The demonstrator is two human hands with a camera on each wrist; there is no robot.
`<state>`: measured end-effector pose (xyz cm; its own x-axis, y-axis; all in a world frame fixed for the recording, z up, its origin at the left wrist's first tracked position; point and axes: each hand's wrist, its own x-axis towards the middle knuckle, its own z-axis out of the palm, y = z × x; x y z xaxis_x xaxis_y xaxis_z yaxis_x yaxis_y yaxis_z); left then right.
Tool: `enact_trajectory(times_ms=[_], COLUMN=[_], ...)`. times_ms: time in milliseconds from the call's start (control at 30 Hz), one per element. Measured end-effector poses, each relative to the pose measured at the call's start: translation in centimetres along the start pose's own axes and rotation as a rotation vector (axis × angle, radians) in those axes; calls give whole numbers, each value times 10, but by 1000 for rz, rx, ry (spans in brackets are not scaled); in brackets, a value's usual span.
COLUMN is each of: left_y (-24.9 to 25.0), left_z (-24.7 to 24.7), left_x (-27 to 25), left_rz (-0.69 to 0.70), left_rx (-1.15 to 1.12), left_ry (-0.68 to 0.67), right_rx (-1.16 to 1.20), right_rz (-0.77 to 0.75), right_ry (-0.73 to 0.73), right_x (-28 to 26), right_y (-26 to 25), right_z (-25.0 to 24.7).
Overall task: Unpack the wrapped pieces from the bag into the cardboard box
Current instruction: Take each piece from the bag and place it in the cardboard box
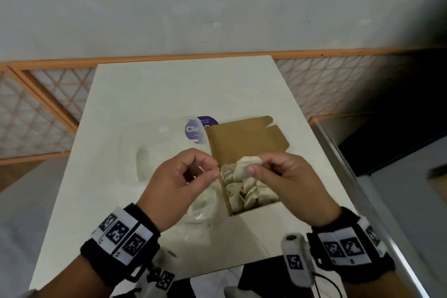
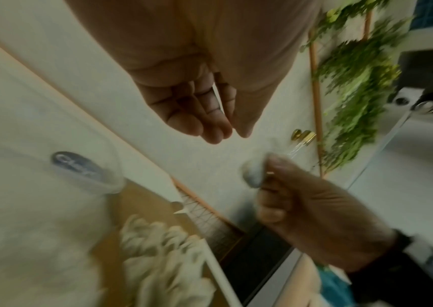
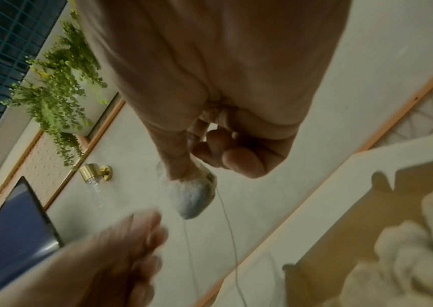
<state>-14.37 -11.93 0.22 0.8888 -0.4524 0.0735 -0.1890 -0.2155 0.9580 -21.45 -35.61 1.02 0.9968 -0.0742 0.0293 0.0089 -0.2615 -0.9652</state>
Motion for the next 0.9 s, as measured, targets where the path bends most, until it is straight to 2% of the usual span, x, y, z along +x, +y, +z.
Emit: enact_trajectory(times_ms=[100,200,333,467,700,900], left_y=[-31,-68,-96,-105,-109,-116], left_z=[-8,-19,-24,-20,-5,5], left_x=[-1,-4,-7,-5,4,9], left_rz=[-98,-165,-213,-218,-217,-236], left_rx=[200,443,661,785,881,963], left_ry=[-50,-163,-292,-408,-543,-633], right_rx=[-59,-181,-388,-512,-775,-898], right_rz=[54,138,337,478,472,527], right_ry=[69,100,57,-32,-97,-48], right_x=[-10,-17,-15,-6,25,42], right_y=[-3,13,55,96,120,120], right_z=[-37,-69,-93,-93,-71,-56])
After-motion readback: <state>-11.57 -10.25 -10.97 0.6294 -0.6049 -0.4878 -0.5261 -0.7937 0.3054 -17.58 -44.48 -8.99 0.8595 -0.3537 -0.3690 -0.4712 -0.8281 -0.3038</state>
